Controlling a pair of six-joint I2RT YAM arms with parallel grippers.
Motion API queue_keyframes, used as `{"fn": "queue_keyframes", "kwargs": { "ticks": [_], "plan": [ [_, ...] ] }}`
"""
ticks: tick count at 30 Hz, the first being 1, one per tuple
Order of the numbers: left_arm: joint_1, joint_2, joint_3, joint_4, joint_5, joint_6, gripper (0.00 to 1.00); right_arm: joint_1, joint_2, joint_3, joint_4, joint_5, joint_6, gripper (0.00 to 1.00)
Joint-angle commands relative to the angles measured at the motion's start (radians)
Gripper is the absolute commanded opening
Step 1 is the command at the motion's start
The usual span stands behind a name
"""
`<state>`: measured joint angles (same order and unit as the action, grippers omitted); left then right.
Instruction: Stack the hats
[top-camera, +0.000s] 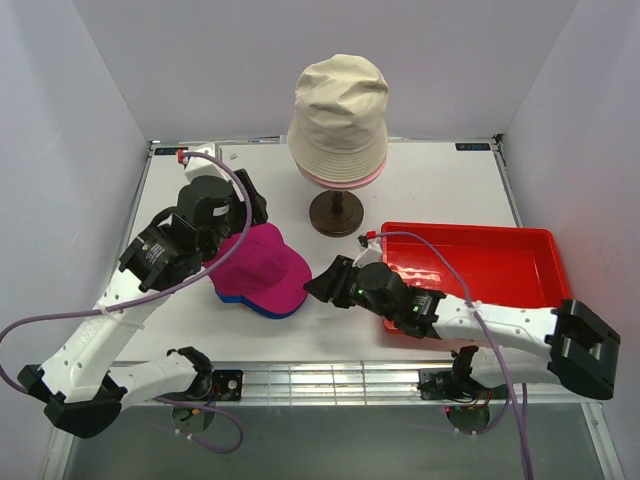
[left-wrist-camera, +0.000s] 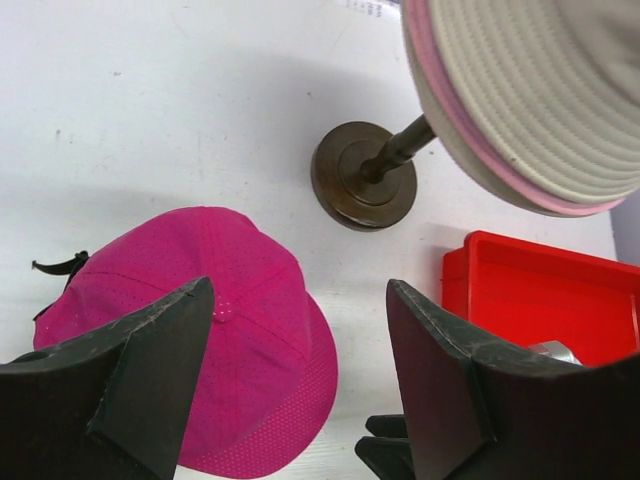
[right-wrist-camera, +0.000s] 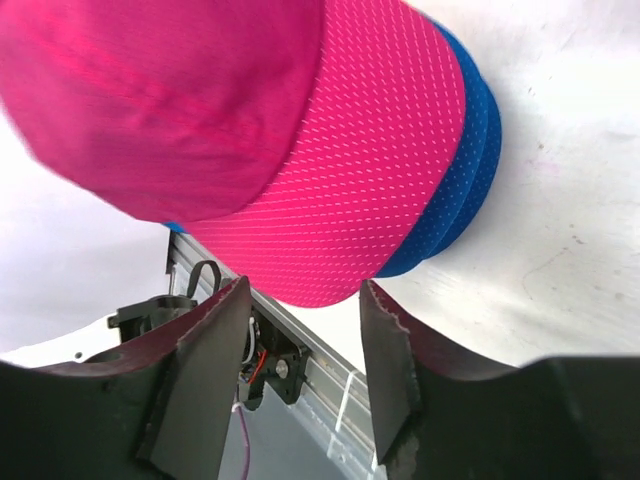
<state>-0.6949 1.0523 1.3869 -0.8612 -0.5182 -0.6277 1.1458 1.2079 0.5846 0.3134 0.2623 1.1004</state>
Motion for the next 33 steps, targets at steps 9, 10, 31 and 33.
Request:
{"fn": "queue_keyframes", "kwargs": {
  "ticks": [9,10,31,33],
  "plan": [
    [0.006,-0.031,0.095,0.034,0.199,0.022,0.80,0.003,-0.366,0.299,-0.736,0.320,-0.241,0.71],
    [0.006,-0.035,0.083,0.048,0.210,0.022,0.80,0.003,-0.392,0.349,-0.772,0.340,-0.257,0.72],
    [0.006,-0.031,0.113,0.093,0.274,0.063,0.80,0.003,-0.320,0.716,-1.044,0.526,-0.530,0.89],
    [0.006,-0.026,0.118,0.093,0.287,0.068,0.80,0.003,-0.314,0.718,-1.028,0.534,-0.540,0.89]
  ]
}}
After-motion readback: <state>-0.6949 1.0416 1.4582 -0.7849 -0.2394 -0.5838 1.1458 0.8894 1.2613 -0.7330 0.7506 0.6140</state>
